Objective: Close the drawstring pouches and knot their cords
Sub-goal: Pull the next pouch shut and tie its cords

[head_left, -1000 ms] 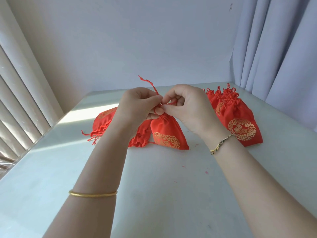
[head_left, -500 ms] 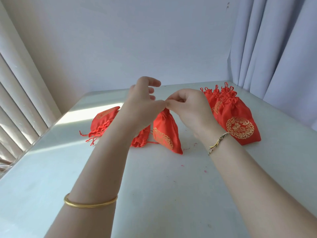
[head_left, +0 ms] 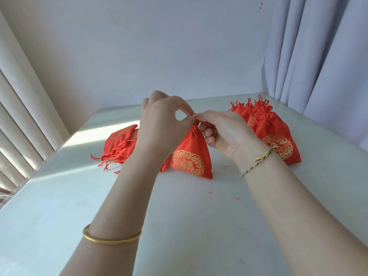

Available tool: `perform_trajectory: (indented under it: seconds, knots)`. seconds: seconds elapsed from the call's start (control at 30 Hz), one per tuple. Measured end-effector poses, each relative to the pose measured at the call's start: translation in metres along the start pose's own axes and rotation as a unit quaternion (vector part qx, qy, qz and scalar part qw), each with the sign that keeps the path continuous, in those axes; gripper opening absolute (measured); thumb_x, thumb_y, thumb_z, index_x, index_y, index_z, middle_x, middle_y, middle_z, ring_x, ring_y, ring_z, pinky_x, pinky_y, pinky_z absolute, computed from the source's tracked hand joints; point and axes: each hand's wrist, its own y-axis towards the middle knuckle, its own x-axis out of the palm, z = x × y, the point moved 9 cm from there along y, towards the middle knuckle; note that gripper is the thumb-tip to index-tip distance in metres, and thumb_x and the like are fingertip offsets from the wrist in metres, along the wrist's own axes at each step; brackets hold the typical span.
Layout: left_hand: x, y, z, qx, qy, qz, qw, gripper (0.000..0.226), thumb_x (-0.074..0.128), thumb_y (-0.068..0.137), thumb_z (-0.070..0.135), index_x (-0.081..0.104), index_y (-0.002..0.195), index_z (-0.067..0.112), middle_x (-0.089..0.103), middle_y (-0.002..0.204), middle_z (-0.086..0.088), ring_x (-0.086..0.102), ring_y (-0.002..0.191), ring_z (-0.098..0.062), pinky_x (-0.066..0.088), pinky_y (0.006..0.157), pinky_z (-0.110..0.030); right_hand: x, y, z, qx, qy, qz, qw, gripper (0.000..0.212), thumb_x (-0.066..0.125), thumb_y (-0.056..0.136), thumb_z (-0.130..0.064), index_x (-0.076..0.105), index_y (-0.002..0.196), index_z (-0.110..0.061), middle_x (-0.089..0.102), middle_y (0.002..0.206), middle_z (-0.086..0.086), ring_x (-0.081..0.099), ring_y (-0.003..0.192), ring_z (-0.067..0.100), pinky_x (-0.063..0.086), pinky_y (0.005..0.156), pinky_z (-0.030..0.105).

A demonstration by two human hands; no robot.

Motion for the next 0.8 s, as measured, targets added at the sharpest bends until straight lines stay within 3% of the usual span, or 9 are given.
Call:
perform_trajectory:
  seconds: [0.23, 0.57, 0.67, 0.8]
  knots:
    - [0.005, 0.000, -0.003, -0.004, 0.000, -0.034, 0.999, 0.011, 0.067, 0.081, 0.029, 0.069, 0.092, 0.031, 0.047, 0.104, 0.002, 0.044, 0.108, -0.016, 0.029, 0.082, -0.020, 0.004, 0.003, 0.004, 0.006, 0.022, -0.032, 0.999, 0.022, 0.060, 0.084, -0.005, 0.054, 0.063, -0.010, 0.043, 0.054, 0.001, 0.030, 0.045, 0.008, 0.024, 0.037, 0.016]
    - [0.009, 0.003, -0.014, -0.013, -0.026, -0.038, 0.999, 0.006, 0.061, 0.085, 0.022, 0.060, 0.079, 0.022, 0.055, 0.090, 0.003, 0.052, 0.095, -0.018, 0.037, 0.076, -0.026, -0.002, 0.007, 0.000, -0.018, -0.022, -0.083, 0.996, 0.006, 0.061, 0.083, 0.002, 0.064, 0.083, -0.003, 0.045, 0.055, -0.001, 0.037, 0.045, 0.006, 0.032, 0.041, 0.015]
    - [0.014, 0.001, -0.028, -0.108, -0.148, -0.077, 0.980, 0.008, 0.051, 0.088, 0.015, 0.055, 0.082, 0.013, 0.051, 0.072, 0.004, 0.048, 0.071, -0.016, 0.039, 0.067, -0.030, -0.017, 0.009, -0.009, -0.066, -0.101, -0.048, 0.992, 0.008, 0.063, 0.082, 0.001, 0.065, 0.081, -0.007, 0.046, 0.059, 0.001, 0.039, 0.047, 0.007, 0.036, 0.044, 0.015]
    - [0.028, -0.007, -0.043, -0.225, -0.301, -0.122, 0.918, 0.017, 0.043, 0.087, 0.008, 0.045, 0.070, 0.012, 0.039, 0.063, -0.001, 0.035, 0.060, -0.017, 0.036, 0.060, -0.029, -0.023, 0.012, -0.010, -0.092, -0.108, -0.019, 0.990, 0.012, 0.065, 0.082, -0.001, 0.064, 0.073, -0.010, 0.044, 0.057, 0.002, 0.037, 0.046, 0.007, 0.034, 0.044, 0.016]
